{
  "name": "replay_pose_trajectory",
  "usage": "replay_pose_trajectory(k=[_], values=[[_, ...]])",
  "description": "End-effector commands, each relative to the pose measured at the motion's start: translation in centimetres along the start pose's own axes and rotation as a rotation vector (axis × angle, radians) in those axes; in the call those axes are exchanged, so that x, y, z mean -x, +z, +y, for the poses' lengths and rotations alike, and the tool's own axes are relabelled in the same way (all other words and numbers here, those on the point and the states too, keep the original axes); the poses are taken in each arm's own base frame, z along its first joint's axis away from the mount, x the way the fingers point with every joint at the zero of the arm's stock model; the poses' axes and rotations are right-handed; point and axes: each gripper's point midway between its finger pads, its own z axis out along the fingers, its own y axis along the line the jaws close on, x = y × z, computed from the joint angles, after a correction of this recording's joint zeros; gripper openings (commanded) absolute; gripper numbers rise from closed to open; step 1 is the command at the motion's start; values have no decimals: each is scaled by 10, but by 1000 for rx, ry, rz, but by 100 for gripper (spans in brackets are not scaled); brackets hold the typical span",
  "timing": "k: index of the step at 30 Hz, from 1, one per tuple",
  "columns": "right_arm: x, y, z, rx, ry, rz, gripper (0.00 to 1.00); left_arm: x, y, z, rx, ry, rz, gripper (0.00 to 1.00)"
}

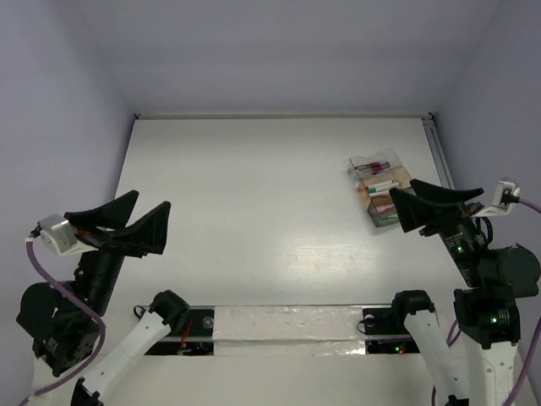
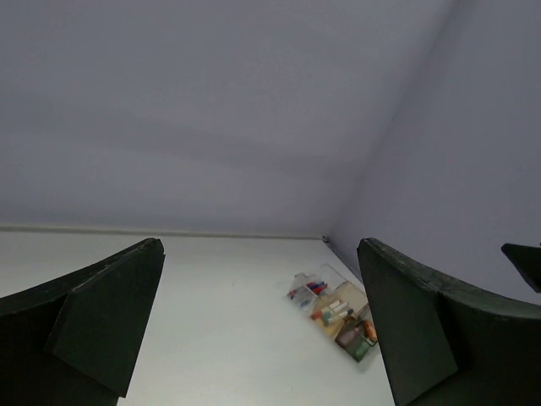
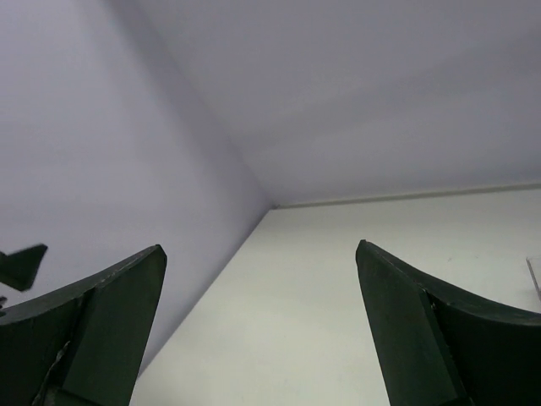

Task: Sort the stationery into containers
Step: Reset both arms

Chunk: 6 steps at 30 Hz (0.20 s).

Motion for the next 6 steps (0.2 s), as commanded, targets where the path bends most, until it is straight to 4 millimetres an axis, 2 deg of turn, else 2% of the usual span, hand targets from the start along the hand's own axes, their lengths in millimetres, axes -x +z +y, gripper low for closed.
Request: replay_pose_trajectory(k=[1,6], values=[[-19,-13,3,4,-9,105,100,10,-5,6,31,17,-34,99],[-16,-17,4,9,-46,88,100,-1,-2,8,38,7,-8,99]])
